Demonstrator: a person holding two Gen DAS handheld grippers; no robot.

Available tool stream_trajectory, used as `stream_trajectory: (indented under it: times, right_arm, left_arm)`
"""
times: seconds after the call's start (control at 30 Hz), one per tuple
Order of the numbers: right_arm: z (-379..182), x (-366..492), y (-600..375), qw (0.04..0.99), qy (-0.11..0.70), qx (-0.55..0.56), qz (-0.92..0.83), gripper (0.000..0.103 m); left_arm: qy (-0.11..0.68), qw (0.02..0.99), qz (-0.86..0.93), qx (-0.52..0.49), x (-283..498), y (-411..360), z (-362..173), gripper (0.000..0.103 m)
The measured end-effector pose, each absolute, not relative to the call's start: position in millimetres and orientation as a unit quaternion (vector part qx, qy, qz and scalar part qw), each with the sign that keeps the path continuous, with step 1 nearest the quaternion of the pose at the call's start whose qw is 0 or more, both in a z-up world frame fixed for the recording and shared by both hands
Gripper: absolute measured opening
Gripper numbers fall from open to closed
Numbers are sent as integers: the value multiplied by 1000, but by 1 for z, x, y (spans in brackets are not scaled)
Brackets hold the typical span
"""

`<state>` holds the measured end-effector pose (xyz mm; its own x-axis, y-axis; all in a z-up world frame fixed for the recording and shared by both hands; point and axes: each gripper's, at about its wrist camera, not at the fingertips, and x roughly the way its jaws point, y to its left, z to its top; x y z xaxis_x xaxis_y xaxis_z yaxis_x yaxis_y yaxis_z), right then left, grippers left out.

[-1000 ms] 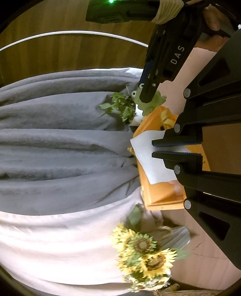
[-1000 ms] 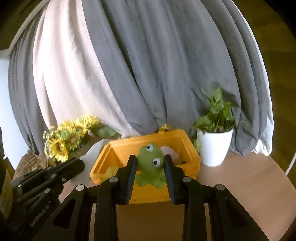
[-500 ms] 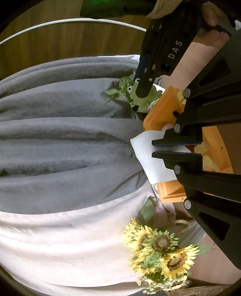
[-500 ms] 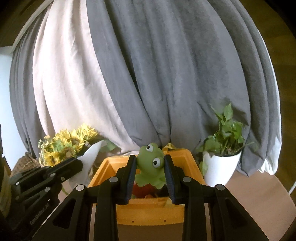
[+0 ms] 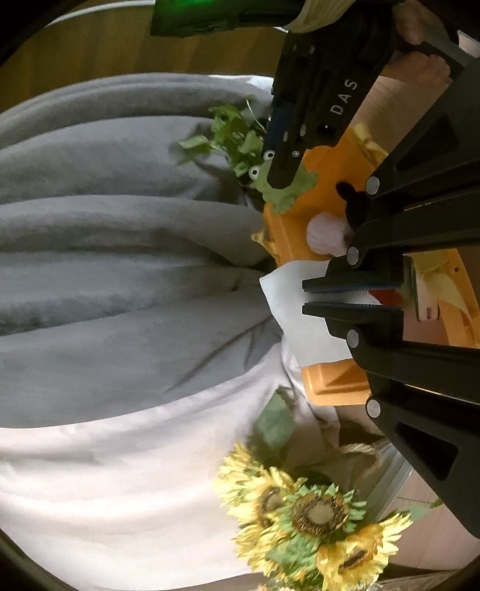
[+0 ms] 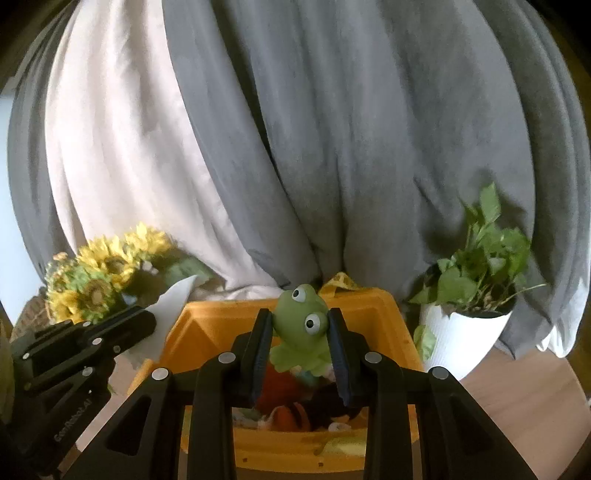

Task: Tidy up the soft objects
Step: 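Open both tools over the crate to drop the tissue and the frog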

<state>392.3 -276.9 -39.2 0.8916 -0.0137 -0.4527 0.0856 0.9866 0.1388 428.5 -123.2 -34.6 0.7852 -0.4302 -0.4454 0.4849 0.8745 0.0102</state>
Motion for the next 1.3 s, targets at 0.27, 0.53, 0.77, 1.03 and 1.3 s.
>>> stream_trajectory:
  times: [0.27,0.53,0.77,1.03,1.3]
  right_arm:
    - [-69,423,-287,959,272,73,-35,31]
    - [-94,443,-294,944,319,84,-31,32]
    - [-102,446,-298,936,337,97,-29,40]
    - [-94,436,-293,939,330,92,-31,45]
    - [-68,402,-278,948,303,95,-24,49]
  left_arm:
    - [263,933,-235,71,452,-134,-63,7]
    - [297,923,-233,79,467,-141,-84,16]
    - [303,924,-223,76,468,-140,-86,35]
    - [296,934,-190,59,454,-130,-70,41]
    - [275,951,-135,48,416,-109,-41,47]
